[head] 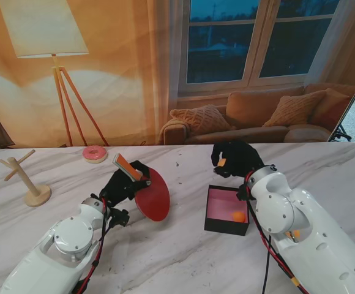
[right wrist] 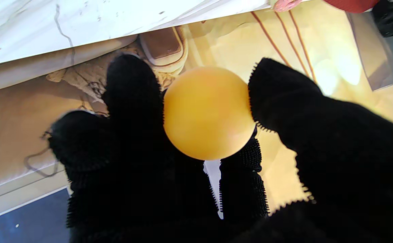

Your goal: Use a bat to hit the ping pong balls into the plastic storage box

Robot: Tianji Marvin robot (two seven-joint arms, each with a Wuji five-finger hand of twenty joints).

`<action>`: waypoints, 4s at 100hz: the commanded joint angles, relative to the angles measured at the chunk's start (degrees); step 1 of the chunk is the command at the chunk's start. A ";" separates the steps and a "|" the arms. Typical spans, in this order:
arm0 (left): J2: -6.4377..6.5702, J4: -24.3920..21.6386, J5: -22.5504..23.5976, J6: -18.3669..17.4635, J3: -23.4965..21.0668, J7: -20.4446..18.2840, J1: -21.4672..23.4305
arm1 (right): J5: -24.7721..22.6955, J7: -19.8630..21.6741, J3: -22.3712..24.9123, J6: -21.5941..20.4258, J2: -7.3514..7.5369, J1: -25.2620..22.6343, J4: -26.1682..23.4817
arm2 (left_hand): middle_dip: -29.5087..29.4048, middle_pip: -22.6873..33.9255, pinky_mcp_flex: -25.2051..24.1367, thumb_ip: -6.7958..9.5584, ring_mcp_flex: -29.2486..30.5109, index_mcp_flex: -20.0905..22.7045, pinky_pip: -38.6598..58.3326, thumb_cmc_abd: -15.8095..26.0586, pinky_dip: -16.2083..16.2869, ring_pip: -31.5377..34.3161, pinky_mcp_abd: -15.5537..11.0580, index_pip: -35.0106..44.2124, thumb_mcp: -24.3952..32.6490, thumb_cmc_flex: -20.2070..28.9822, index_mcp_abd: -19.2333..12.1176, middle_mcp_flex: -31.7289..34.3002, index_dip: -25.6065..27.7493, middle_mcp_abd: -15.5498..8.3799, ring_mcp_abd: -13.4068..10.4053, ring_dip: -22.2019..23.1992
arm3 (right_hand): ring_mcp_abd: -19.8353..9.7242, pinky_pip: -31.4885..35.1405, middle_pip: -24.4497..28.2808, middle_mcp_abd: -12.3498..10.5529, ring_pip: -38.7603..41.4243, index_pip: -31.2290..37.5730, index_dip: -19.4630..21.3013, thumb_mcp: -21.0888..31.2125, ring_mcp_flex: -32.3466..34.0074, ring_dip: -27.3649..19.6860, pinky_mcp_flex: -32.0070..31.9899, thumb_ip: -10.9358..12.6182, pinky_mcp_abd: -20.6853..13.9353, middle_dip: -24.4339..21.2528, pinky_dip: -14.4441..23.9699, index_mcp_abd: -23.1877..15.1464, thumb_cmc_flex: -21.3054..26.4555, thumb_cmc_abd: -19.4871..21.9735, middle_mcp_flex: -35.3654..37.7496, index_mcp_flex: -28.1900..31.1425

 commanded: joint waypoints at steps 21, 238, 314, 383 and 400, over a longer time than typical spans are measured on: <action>-0.46 0.60 -0.81 -1.00 0.57 -0.89 -0.62 | 2.35 2.17 -2.84 1.13 -0.60 0.75 -1.68 | 2.00 -0.61 -0.08 -0.98 -1.08 2.06 1.65 -0.97 1.04 1.13 -3.71 2.60 4.10 0.31 0.82 1.51 1.16 -7.34 8.36 1.01 | -4.84 0.88 1.91 -2.66 0.44 4.72 1.49 3.50 0.61 0.83 -0.35 0.75 -2.73 1.49 -0.27 0.70 8.28 4.17 2.59 4.36; -2.50 3.06 -6.36 -0.76 6.83 1.33 -6.09 | 3.18 4.42 -6.91 0.83 -0.53 4.61 -3.96 | 1.96 -0.17 0.54 -0.90 -0.28 2.65 1.77 -2.04 1.62 1.52 -3.00 3.68 6.36 -0.47 1.27 2.41 1.89 -7.42 8.28 1.09 | -3.74 -1.28 -5.84 -5.62 -2.93 -18.04 11.14 -1.51 -18.34 8.80 -20.65 7.40 -2.39 -1.92 6.03 0.70 -13.55 6.68 -17.99 -9.68; -1.72 0.82 -2.60 0.71 3.43 2.14 -2.28 | -2.40 6.80 2.49 -2.27 0.84 -3.25 -4.95 | 1.82 -0.03 0.54 -0.91 -0.35 2.39 1.81 -1.74 1.59 1.64 -3.13 3.63 5.99 -0.43 1.29 2.20 2.03 -7.24 8.22 1.09 | -3.03 -3.50 -6.95 -5.57 -6.18 -22.54 8.83 -3.72 -20.98 8.50 -23.76 7.89 -2.46 -2.74 7.33 1.23 -14.36 8.63 -18.41 -10.28; -1.84 1.02 -2.36 1.06 3.53 2.67 -2.02 | -12.39 8.28 19.99 -12.27 2.02 -17.87 -7.35 | 1.74 0.01 0.54 -0.87 -0.41 2.38 1.82 -1.71 1.56 1.67 -3.13 3.68 5.93 -0.30 1.32 2.08 2.13 -7.15 8.25 1.06 | -2.39 -7.74 -11.58 -6.72 -13.43 -28.83 3.75 -5.75 -24.28 6.56 -27.46 8.15 -1.95 -6.25 7.46 2.95 -15.23 9.58 -18.43 -14.59; -1.83 1.09 -2.37 1.06 3.58 2.60 -2.04 | -13.77 8.35 22.67 -13.93 2.09 -21.03 -8.07 | 1.74 0.00 0.54 -0.87 -0.44 2.33 1.82 -1.69 1.55 1.67 -3.13 3.70 5.94 -0.29 1.29 2.05 2.17 -7.18 8.24 1.06 | -2.27 -9.67 -12.78 -7.32 -16.58 -30.24 2.61 -6.52 -25.89 5.69 -29.13 8.24 -1.67 -6.98 7.35 3.65 -15.75 9.93 -18.83 -16.34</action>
